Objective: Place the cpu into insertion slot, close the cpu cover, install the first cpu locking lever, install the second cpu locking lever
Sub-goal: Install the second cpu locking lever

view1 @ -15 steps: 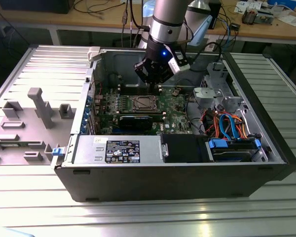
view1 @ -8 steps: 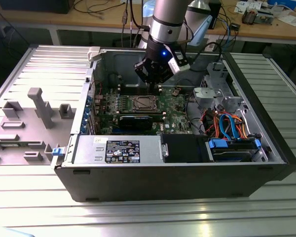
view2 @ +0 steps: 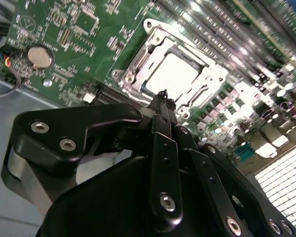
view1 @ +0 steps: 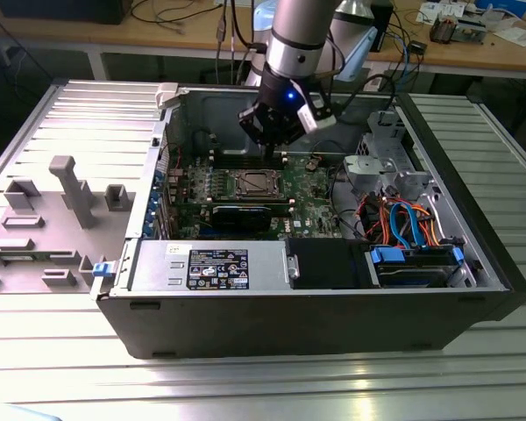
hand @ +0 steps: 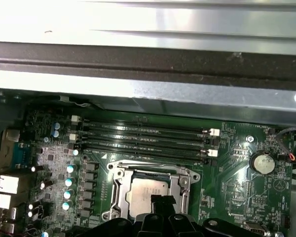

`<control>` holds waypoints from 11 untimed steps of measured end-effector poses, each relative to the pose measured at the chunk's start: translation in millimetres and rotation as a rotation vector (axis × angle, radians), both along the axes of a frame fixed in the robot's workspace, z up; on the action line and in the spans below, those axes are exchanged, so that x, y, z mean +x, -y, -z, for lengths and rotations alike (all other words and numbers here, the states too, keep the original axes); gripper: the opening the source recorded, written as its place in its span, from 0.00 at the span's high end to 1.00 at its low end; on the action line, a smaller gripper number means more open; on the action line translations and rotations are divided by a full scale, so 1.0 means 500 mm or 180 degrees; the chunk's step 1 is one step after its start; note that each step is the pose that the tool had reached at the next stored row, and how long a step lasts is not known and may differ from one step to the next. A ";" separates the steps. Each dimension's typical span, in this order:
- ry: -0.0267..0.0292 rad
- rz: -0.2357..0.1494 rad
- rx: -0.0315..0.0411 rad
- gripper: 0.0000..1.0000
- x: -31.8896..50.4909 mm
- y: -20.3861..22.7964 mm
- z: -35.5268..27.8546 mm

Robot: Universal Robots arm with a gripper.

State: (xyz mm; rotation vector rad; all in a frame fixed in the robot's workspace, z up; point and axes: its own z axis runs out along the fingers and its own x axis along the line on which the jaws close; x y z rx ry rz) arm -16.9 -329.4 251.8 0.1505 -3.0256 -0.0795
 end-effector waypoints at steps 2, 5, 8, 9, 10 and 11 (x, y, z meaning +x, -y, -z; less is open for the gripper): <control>0.0000 0.0011 0.0049 0.89 0.000 0.0000 0.000; 0.0000 0.0015 0.0055 0.89 0.000 0.0000 0.000; 0.0009 0.0015 0.0056 0.89 0.000 0.0000 0.000; 0.0028 0.0015 0.0056 0.89 0.000 0.0001 0.000; 0.0055 0.0015 0.0056 0.89 0.000 0.0002 0.000; 0.0082 0.0014 0.0056 0.89 0.000 0.0001 0.001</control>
